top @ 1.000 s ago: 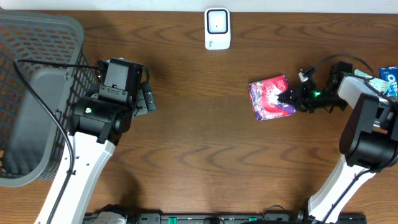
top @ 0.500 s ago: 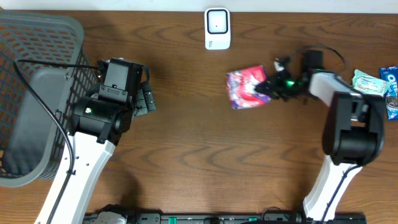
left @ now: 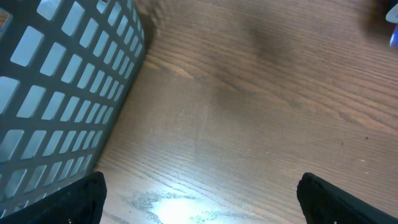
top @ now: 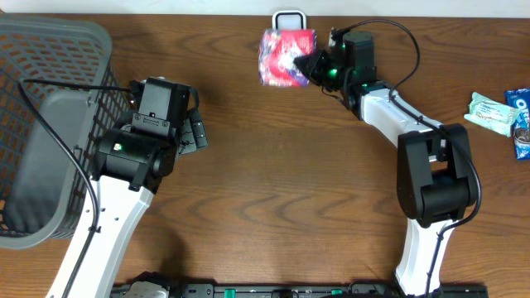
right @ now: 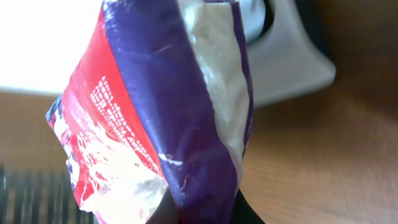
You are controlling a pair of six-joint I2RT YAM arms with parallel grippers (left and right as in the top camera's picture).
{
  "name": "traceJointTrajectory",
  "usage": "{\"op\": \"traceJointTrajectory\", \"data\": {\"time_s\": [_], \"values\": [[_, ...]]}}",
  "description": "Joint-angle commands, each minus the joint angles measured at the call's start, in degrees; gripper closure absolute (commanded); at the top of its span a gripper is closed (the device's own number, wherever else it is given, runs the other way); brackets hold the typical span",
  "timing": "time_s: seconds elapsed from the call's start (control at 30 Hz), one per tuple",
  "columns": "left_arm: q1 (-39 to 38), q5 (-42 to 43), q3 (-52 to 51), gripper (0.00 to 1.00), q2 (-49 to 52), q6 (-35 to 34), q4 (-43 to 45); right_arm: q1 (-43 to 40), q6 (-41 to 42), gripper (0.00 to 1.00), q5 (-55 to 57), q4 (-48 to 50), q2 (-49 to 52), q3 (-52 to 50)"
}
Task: Scan the item barcode
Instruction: 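Lift the red-purple pack and hold it over the scanner window, then carry the red-purple pack to the right edge and release it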
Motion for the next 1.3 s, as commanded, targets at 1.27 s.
{"op": "traceJointTrajectory", "data": {"time_s": [1.27], "values": [[0.2,-0.7,-0.1,0.02,0.2,-0.3,-0.2,-17.9,-22.6,0.99,19.4,-45.8,-1.9,29.9]]}}
